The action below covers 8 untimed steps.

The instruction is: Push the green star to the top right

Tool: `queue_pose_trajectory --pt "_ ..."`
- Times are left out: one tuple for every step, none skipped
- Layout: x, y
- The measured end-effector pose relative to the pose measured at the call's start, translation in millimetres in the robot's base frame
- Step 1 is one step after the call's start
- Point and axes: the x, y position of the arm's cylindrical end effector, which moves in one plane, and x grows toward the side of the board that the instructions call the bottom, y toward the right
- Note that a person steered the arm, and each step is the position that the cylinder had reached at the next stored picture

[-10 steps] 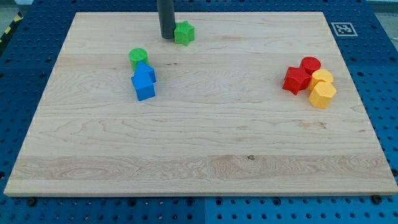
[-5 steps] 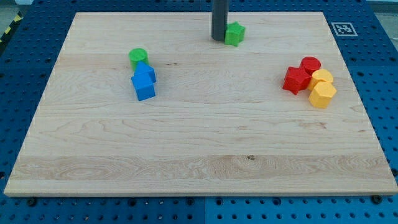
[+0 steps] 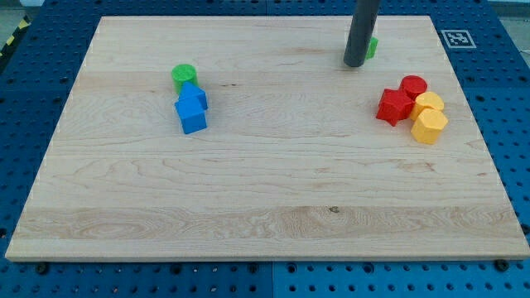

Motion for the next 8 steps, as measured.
queue_pose_trajectory --pt "-8.5 0.0" --pt "-21.3 0.0" --pt "-41.2 0.0" --pt "-62.3 5.0" --pt "-87.2 18.9" --pt "-99.1 33.4" --pt "-98.6 21.4" --pt "-98.5 6.0"
